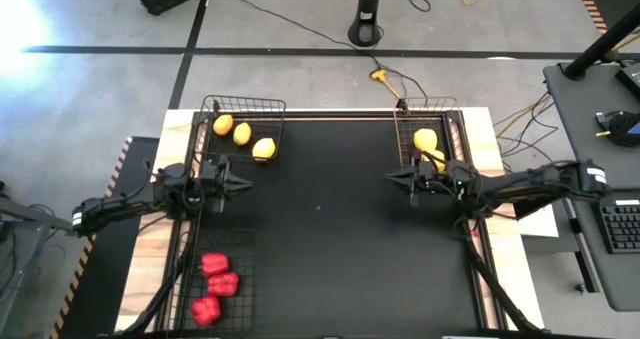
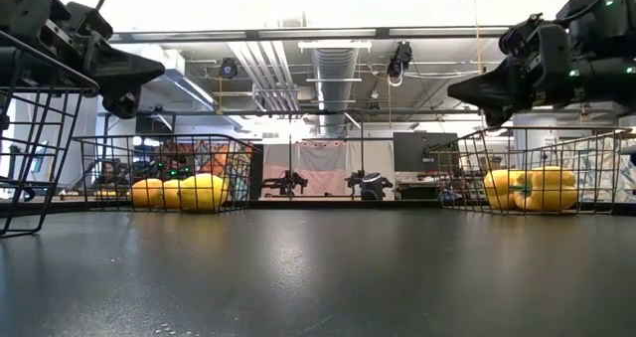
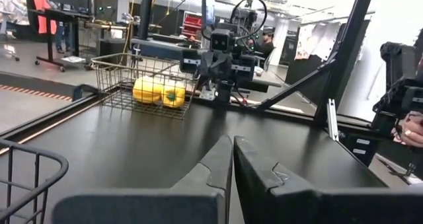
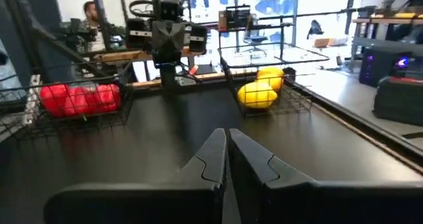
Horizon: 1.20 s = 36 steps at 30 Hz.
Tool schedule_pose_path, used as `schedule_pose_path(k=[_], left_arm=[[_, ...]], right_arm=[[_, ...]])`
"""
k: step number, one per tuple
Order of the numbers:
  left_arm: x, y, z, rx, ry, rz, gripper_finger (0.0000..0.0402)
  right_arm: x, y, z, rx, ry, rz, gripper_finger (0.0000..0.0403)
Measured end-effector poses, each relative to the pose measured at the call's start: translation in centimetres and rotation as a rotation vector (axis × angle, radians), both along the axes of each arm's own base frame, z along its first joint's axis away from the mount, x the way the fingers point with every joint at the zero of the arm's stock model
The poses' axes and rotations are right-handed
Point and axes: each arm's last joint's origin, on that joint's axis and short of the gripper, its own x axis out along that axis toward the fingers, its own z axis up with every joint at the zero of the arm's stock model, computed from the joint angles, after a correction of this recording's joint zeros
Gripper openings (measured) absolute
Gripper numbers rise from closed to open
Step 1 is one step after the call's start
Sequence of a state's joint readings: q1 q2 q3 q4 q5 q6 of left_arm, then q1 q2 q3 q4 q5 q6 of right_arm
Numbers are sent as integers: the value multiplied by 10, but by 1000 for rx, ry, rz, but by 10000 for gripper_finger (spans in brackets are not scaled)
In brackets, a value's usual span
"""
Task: Sort produce into baskets
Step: Return to Home Position
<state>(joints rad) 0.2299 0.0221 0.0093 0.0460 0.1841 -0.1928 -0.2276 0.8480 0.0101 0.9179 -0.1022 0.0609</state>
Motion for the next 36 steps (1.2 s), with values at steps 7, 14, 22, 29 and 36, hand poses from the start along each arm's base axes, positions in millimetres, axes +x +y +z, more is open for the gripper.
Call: schedule_pose_path(k=[7,14,22,29,36], left_arm=[[0,0,-1,-2,8,-1,0],[1,0,-1,3,12,8,0],[1,0,-1,-12,11,1,0],[1,-1,2,5,-16,-55,0],[0,-4,8,23,-83,-127,0]], right_arm=[[-16,4,12,-49,-23,-103,13],[-27,23,19,-70,-59,-106,13],[-39,43,26,-126,-108,-51,13],[-50,47,26,-66,-143,131,13],[-52,47,25,-63,-144,165,13]])
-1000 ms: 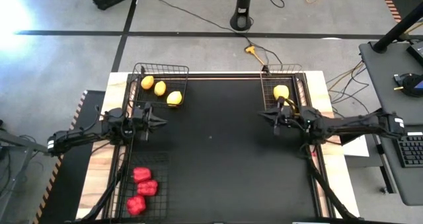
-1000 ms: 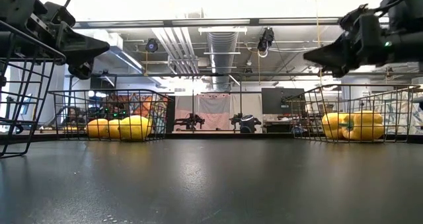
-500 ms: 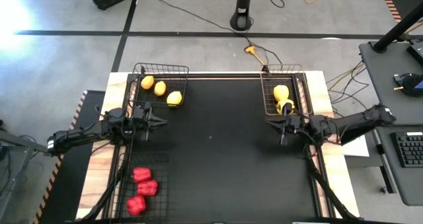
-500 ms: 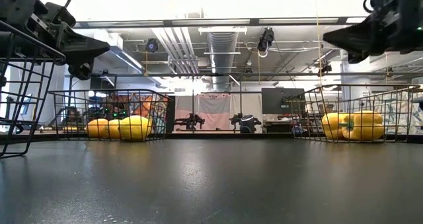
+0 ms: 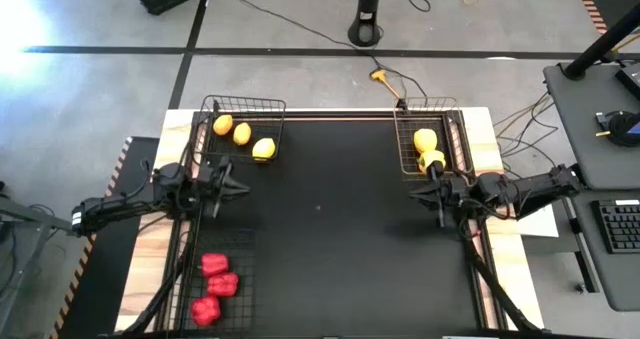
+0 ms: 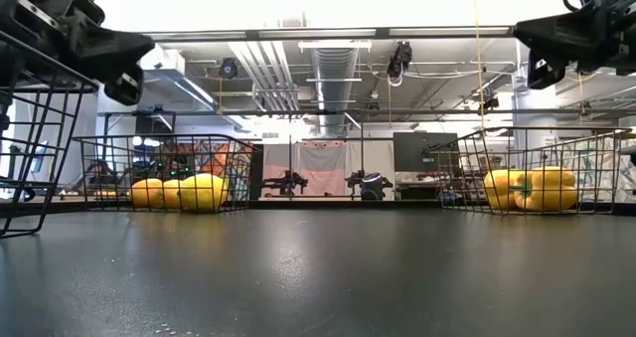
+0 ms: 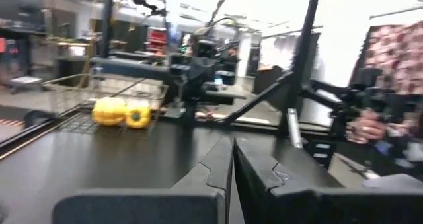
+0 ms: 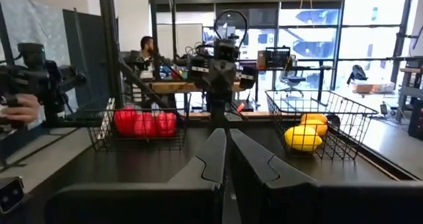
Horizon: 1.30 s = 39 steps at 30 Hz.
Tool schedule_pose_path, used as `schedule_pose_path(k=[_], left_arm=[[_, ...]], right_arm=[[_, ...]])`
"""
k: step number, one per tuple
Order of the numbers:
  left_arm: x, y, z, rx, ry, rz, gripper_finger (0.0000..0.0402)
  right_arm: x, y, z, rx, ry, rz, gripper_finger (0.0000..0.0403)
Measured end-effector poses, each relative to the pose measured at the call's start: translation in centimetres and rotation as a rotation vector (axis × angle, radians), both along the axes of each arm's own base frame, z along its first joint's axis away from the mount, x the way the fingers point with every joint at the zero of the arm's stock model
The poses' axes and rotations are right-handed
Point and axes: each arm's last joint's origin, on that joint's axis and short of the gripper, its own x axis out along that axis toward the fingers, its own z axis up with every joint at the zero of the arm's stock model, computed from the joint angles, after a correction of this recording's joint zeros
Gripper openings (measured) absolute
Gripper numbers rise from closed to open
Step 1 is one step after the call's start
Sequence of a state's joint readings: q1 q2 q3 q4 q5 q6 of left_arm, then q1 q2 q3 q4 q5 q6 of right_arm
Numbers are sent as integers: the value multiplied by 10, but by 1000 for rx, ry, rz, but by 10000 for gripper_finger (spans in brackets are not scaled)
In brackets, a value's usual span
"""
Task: Sort produce into baskets
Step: Return to Home Position
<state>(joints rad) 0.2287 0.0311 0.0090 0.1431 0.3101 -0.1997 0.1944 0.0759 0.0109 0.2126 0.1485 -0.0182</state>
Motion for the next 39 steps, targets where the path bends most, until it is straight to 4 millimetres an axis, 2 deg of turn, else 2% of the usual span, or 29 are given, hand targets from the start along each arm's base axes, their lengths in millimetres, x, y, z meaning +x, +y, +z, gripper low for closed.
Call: schedule_pose_path(k=[3,6,10,11,15,25,39], left_arm=[[0,-1,2,-7,-15,-35,0],[0,-1,1,-23,-5,-38,0],[0,-1,-1,-23,16,-33,0],[0,-1,-1,-21,16,-27,0],[0,0,-1,-23,13,7,0],[0,0,0,-18,5,0,0],[0,-3,4,23,-37,-87,0]], right_arm=[[0,0,1,-1,44,1,13],[-10,-2,20,2,95,-3,13],[-16,-3,34,15,-6,-7,13],[-15,-3,32,19,-29,-7,13],[-4,-2,1,17,-14,-55,13],[-3,0,-1,53,4,22,13],[-2,-1,-12,3,120,-3,13]])
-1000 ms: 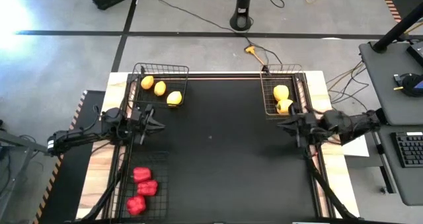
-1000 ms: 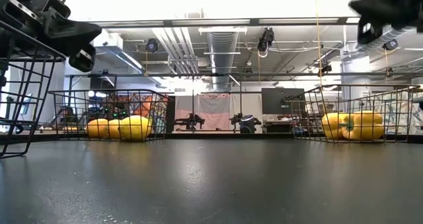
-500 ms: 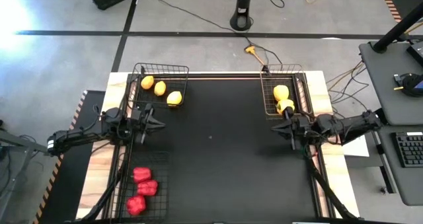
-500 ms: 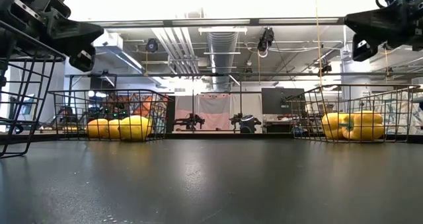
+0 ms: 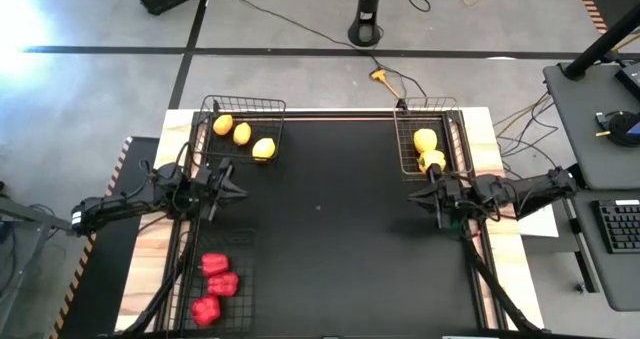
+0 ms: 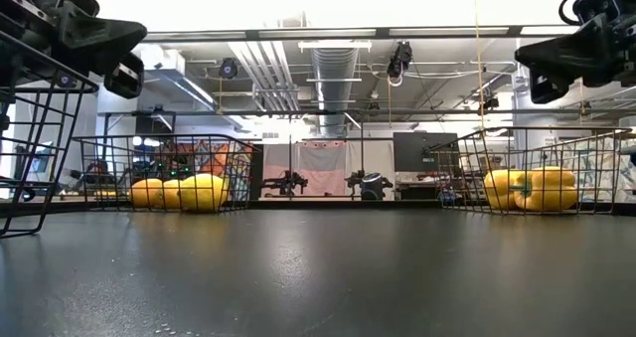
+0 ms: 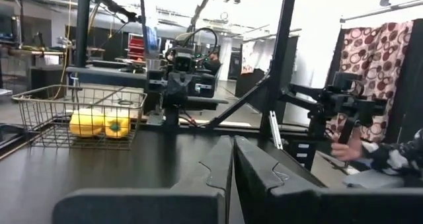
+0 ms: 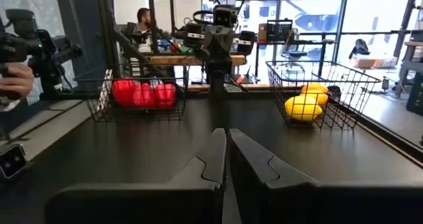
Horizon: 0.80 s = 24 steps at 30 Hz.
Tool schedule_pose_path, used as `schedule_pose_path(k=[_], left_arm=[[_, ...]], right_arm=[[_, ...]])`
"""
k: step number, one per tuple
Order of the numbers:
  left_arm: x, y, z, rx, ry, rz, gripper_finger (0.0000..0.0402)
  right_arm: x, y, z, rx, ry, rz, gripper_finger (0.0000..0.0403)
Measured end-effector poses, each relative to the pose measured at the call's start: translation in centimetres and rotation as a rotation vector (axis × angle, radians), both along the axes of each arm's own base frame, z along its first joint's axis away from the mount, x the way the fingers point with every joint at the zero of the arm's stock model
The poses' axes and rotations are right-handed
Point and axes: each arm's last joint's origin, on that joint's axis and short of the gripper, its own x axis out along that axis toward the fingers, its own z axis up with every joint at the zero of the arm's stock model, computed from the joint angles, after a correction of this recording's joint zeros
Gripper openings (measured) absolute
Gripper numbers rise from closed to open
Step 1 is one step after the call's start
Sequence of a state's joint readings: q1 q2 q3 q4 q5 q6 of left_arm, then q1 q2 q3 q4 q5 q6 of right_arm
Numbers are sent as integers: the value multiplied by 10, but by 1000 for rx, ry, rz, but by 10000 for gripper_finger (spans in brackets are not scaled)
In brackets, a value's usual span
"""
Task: Sort produce into baskets
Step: Return to Home Position
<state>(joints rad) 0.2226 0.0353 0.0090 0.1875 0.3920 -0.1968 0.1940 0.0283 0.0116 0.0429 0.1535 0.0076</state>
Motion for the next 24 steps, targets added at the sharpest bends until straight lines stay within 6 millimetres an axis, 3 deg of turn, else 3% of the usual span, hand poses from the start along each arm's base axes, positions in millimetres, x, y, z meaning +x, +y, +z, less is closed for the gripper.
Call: schedule_pose_path(k=[10,24], left_arm=[[3,5,-2,-63,31,158,0],[16,9,-13,-121,156,171,0]], right_arm=[[0,0,0,44,2,-2,13],[0,0,0,45,2,-2,13]])
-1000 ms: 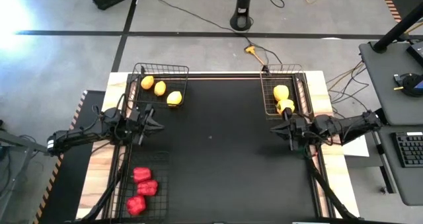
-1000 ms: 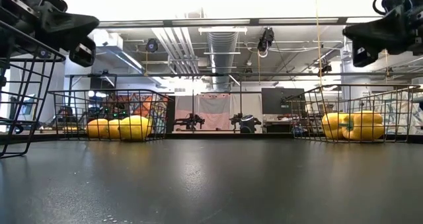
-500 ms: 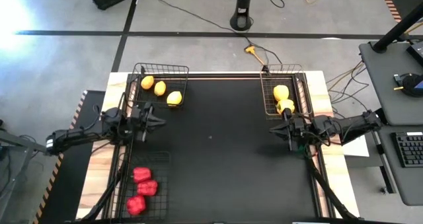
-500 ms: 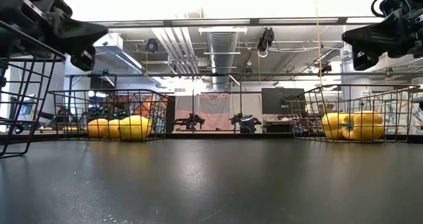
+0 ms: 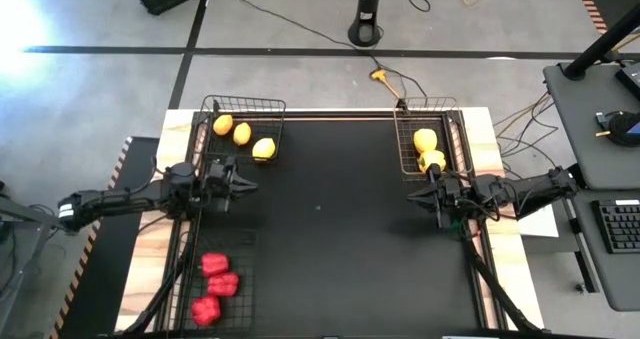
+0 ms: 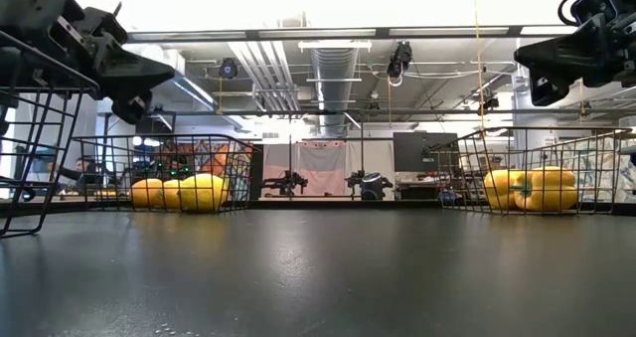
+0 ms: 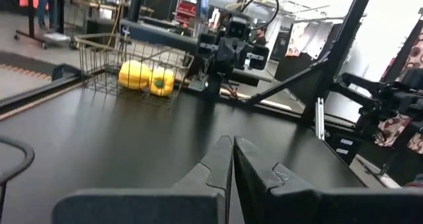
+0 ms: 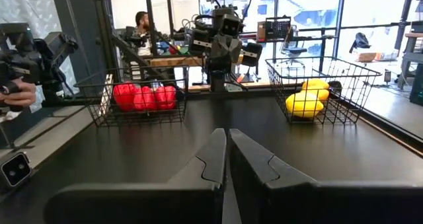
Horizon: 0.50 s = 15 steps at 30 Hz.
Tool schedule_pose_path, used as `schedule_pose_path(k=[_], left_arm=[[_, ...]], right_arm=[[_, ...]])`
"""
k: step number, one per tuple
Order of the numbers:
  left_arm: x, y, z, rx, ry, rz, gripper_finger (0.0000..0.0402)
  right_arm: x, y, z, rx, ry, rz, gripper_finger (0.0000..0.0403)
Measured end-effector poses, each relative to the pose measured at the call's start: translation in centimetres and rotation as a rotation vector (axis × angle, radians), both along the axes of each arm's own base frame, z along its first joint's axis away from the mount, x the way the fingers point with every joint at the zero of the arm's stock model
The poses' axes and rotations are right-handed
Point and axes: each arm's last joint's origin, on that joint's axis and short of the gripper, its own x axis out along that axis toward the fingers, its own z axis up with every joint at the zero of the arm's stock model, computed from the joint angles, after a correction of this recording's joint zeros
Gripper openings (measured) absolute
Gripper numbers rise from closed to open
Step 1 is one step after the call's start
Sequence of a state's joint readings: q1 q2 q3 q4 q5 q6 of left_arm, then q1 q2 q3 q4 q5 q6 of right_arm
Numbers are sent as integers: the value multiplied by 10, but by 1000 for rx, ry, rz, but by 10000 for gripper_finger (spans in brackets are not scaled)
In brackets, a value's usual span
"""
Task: Sort produce into baskets
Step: Return to Home Position
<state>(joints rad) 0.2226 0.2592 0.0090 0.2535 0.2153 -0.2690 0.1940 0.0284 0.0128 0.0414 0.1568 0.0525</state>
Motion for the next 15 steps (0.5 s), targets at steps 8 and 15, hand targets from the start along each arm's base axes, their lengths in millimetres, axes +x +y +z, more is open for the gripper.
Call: schedule_pose_path(k=[8,15], left_arm=[[1,0,6,39,-64,-9,0],[-1,-1,8,-27,-86,-13,0]], right_arm=[[0,0,1,0,0,-1,13],[0,0,1,0,-1,-1,13]])
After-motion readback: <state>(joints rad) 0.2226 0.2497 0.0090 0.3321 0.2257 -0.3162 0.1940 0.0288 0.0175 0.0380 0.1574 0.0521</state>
